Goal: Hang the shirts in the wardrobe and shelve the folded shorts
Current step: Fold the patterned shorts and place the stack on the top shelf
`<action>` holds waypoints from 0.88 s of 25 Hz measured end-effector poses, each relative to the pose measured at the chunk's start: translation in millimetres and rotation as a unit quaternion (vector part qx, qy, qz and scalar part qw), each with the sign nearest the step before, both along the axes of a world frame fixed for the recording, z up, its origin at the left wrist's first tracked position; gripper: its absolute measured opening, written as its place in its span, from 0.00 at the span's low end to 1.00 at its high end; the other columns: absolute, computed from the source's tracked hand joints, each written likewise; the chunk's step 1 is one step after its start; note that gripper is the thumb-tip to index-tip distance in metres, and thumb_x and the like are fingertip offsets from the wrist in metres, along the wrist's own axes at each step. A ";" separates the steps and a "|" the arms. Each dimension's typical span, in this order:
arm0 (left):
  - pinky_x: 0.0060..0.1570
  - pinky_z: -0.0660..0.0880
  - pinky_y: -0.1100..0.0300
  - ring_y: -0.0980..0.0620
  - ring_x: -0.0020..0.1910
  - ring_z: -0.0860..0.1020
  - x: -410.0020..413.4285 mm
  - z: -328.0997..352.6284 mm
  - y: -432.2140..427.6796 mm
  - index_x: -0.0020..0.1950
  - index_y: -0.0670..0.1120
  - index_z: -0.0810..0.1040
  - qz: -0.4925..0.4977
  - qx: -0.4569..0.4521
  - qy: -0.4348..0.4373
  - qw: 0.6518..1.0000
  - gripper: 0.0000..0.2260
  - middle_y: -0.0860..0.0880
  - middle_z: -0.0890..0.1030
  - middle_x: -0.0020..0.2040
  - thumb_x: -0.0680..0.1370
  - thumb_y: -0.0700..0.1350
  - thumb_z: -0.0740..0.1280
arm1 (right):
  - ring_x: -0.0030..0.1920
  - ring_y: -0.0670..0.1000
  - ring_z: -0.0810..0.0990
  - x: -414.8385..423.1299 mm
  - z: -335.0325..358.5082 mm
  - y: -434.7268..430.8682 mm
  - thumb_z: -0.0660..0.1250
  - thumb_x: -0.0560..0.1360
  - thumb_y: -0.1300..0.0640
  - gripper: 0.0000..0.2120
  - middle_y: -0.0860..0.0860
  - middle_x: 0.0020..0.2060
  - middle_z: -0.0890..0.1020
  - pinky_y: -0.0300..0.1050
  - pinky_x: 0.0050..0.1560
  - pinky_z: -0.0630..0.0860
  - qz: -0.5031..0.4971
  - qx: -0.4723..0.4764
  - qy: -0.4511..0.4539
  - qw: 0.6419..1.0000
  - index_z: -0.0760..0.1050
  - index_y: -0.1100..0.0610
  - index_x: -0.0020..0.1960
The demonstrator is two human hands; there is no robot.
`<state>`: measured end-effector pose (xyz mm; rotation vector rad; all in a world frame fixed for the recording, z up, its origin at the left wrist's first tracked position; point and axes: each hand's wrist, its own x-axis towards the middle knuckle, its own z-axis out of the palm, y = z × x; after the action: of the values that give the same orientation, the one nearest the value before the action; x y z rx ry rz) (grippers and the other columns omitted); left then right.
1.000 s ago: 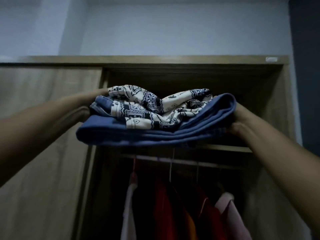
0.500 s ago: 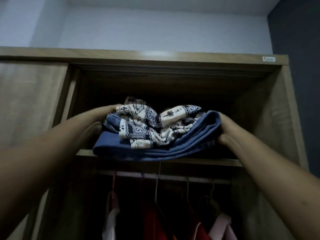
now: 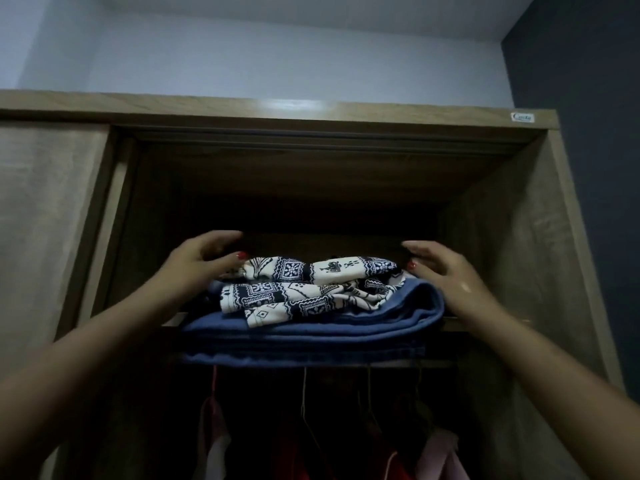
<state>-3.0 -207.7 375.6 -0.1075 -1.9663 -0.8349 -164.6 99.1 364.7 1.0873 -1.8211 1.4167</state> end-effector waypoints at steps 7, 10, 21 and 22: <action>0.68 0.57 0.45 0.47 0.74 0.62 -0.9 -82.6 28.3 0.77 0.50 0.57 0.302 -0.566 0.005 0.767 0.35 0.46 0.62 0.77 0.76 0.68 0.52 | 0.71 0.56 0.64 26.1 -63.9 -7.8 0.55 0.73 0.33 0.36 0.53 0.72 0.67 0.54 0.69 0.66 -0.337 0.246 0.427 0.802 0.65 0.55 0.72; 0.66 0.69 0.44 0.44 0.70 0.69 -10.0 -67.1 24.8 0.76 0.49 0.61 0.311 -0.577 0.005 0.755 0.30 0.44 0.67 0.74 0.74 0.57 0.54 | 0.65 0.60 0.71 13.3 -53.2 -12.9 0.59 0.72 0.42 0.30 0.55 0.67 0.73 0.56 0.60 0.76 -0.367 0.252 0.460 0.769 0.68 0.56 0.69; 0.71 0.60 0.56 0.53 0.74 0.63 -38.0 -23.2 12.2 0.76 0.61 0.46 0.262 -0.538 -0.081 0.797 0.34 0.55 0.58 0.78 0.71 0.68 0.33 | 0.68 0.52 0.65 -0.7 -18.5 -28.0 0.53 0.79 0.43 0.24 0.47 0.71 0.68 0.51 0.64 0.71 -0.304 0.348 0.359 0.811 0.62 0.50 0.72; 0.71 0.61 0.56 0.53 0.74 0.63 -37.5 -20.9 13.4 0.76 0.61 0.46 0.259 -0.533 -0.101 0.799 0.32 0.54 0.59 0.77 0.72 0.67 0.36 | 0.69 0.51 0.64 0.2 -15.1 -28.6 0.52 0.79 0.43 0.24 0.47 0.72 0.67 0.49 0.65 0.69 -0.303 0.364 0.342 0.812 0.61 0.49 0.73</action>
<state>-40.5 -194.3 354.6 -0.1232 -2.2774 0.7088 -164.3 70.5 349.6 1.0040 -1.8795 -0.1094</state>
